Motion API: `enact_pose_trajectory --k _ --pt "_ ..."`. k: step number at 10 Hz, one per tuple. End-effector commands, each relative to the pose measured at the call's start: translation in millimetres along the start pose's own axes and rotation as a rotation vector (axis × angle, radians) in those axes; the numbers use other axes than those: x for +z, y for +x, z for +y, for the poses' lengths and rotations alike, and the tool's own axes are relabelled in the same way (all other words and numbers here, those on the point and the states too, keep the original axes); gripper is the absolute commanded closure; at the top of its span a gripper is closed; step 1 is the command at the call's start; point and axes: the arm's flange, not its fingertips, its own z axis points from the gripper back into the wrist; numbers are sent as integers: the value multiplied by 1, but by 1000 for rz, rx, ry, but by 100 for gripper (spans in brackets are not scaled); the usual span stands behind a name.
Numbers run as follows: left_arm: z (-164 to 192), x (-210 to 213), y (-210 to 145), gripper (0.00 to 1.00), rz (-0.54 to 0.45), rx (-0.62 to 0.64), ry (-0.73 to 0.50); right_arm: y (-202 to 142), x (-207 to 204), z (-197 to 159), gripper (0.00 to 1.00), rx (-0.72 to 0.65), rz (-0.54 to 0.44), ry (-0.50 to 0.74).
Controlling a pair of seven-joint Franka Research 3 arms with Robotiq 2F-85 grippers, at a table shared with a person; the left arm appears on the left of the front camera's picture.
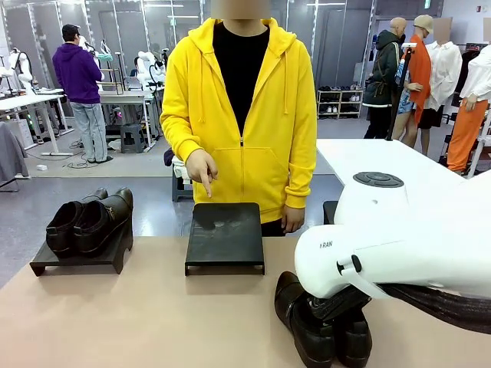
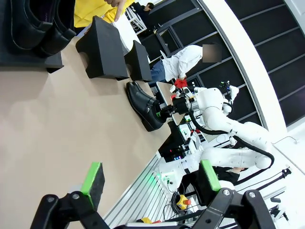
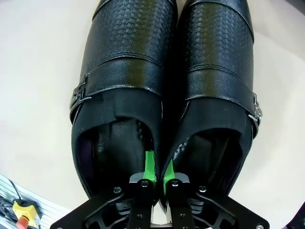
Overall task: Place the shoes on the stand as instructed by the person.
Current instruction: Pick up another pair of Shoes and place it on the Shoes Stand indicated by the person.
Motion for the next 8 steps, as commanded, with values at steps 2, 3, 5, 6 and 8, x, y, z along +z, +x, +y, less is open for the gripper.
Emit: enact_pose_trajectory --k 2,3,5,6,8 --pt "-4 1 -3 0 6 -17 -11 0 0 1 100 10 0 -6" --pt "-4 1 -3 0 6 -17 -11 0 0 1 100 10 0 -6" --pt "-4 1 -3 0 6 -17 -11 0 0 1 100 10 0 -6" --pt "-4 1 -3 0 6 -17 -11 0 0 0 92 3 0 -1" --pt "-4 1 -3 0 6 -17 -11 -3 58 -5 93 22 -60 -30"
